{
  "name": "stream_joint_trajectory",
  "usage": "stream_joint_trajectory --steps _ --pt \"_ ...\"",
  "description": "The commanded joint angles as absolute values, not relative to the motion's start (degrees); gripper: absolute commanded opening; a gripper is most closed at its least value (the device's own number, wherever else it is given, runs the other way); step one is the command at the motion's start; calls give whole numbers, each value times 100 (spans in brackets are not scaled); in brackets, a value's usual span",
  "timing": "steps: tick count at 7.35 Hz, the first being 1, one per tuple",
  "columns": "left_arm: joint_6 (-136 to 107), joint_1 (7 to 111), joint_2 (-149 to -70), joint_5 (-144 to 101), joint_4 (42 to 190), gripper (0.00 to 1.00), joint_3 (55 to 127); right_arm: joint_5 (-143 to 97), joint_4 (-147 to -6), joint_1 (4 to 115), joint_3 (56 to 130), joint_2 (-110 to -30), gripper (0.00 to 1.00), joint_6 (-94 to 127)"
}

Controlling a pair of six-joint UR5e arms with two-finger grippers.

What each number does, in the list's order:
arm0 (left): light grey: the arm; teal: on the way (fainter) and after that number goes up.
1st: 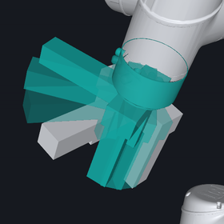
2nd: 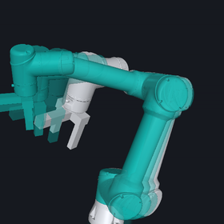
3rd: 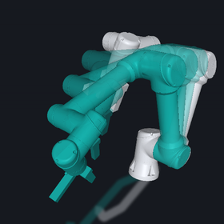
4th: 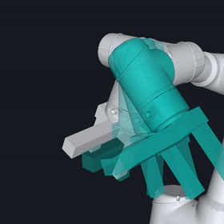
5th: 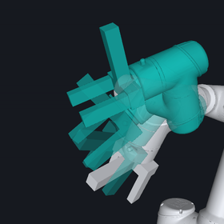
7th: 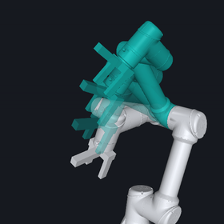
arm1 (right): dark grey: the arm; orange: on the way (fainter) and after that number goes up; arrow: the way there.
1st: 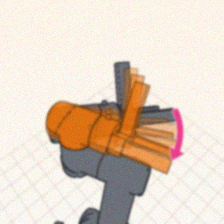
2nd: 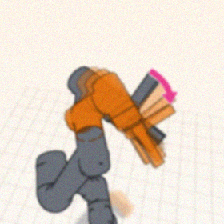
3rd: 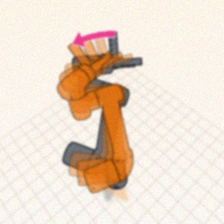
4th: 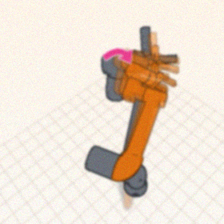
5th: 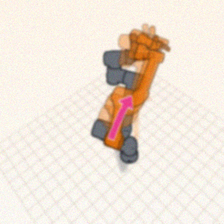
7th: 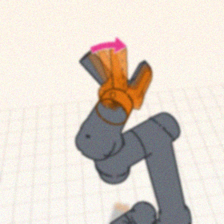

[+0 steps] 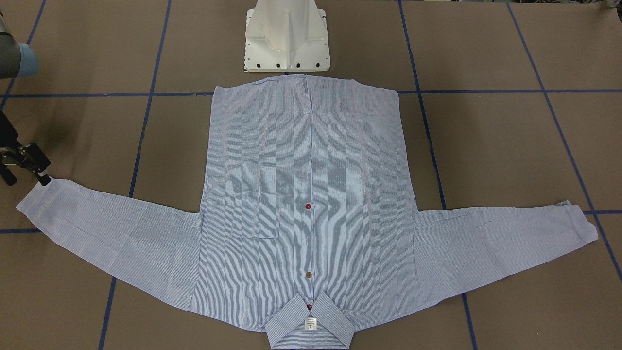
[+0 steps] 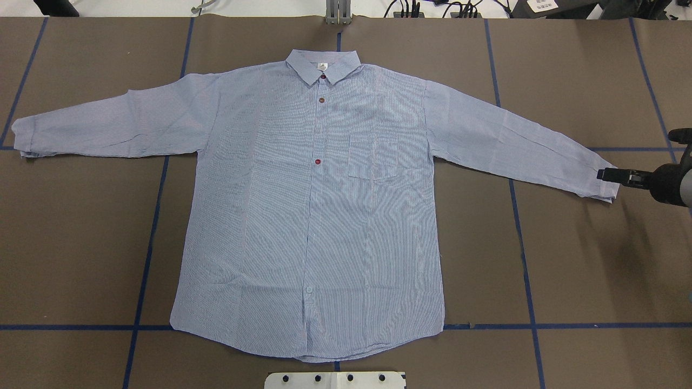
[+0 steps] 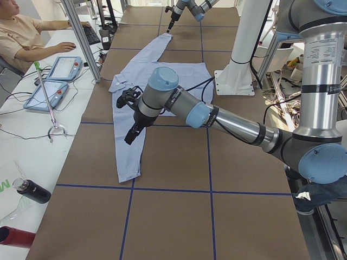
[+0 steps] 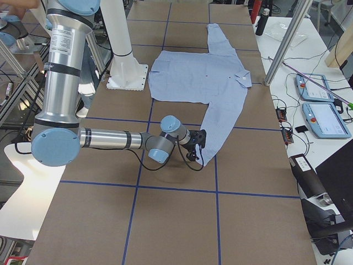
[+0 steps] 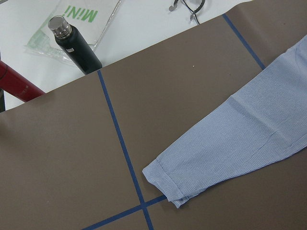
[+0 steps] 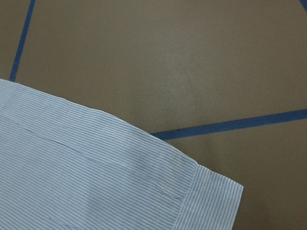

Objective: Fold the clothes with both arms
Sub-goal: 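Lower the right gripper to the cuff nearest it and grasp it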

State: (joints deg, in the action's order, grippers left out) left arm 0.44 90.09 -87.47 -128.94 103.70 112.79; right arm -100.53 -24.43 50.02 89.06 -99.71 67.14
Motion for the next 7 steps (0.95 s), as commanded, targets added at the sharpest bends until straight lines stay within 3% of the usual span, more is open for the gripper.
stream_joint_trajectory --steps 1,3,7 --pt "44 9009 -8736 -12894 10371 100 11285 -9528 -2399 4598 8877 -10054 77 6829" --pt "44 9009 -8728 -12894 10371 100 11285 -9309 -2399 4457 8877 -10133 68 6829" --pt "70 9009 -8719 -12894 10371 100 11268 -9176 -2408 4351 8877 -10151 64 6829"
